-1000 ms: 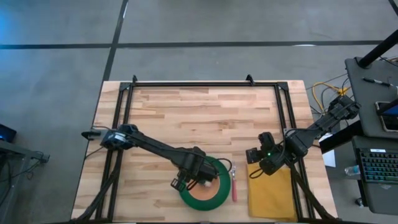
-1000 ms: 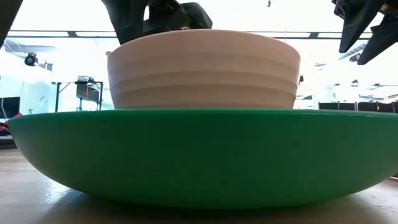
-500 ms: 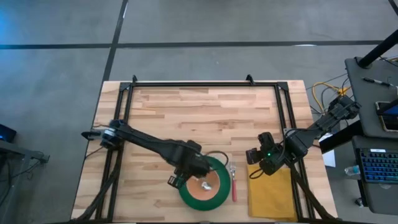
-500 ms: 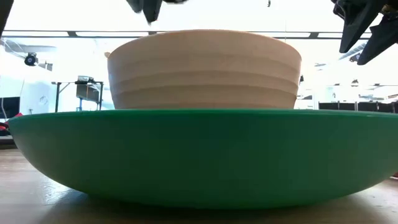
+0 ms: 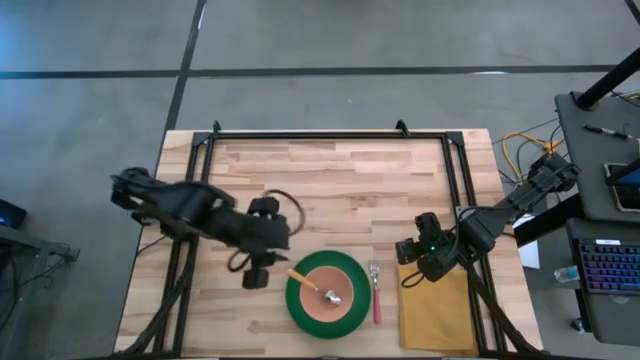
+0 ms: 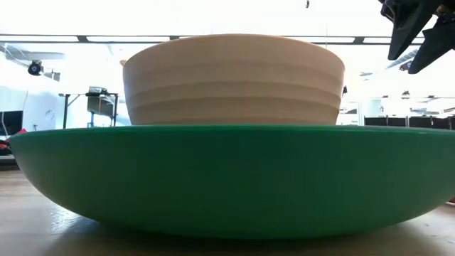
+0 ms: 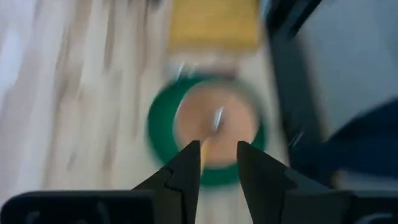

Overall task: Set table place
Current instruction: Return to Home Position

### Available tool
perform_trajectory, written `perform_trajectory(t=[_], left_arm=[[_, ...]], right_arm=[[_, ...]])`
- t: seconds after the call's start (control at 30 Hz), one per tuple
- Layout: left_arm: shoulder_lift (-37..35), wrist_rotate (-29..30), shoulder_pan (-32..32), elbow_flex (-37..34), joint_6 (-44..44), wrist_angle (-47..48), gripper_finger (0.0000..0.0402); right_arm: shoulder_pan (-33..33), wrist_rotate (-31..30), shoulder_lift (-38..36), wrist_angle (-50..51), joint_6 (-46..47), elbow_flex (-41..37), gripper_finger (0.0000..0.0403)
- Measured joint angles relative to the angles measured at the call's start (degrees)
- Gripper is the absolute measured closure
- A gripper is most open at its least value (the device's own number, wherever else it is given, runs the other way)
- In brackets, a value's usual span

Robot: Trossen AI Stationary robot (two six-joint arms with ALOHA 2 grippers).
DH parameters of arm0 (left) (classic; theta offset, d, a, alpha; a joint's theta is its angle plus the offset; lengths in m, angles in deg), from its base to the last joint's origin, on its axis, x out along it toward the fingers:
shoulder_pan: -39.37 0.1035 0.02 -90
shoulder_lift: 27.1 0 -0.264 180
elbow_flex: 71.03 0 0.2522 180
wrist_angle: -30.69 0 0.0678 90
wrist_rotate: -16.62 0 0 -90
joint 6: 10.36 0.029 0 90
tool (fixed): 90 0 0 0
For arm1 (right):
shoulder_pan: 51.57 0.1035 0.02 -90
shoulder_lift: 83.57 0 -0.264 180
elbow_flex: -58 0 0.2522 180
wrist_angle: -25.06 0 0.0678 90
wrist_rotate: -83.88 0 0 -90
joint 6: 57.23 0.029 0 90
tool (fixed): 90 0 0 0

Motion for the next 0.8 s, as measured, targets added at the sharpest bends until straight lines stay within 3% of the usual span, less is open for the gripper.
perform_trajectory(t=[0.17, 0.27, 0.53, 0.8], left_arm=[[-7.30, -4.42, 0.03, -9.00, 4.10, -24.32, 0.0311], [-10.74, -6.42, 0.79, -16.26, 4.67, -33.77, 0.0311], [-16.13, -6.43, 2.60, -30.26, -1.41, -44.61, 0.0310], [-16.18, -6.95, 2.77, -33.16, -1.44, -47.38, 0.0310]], right_arm=[[0.00, 0.00, 0.02, -0.03, 0.00, 0.00, 0.0248], [0.00, 0.00, 0.02, -0.03, 0.00, 0.02, 0.0248], [0.00, 0.02, 0.02, 0.01, 0.00, 0.02, 0.0248], [0.00, 0.01, 0.02, -0.01, 0.02, 0.02, 0.0248]])
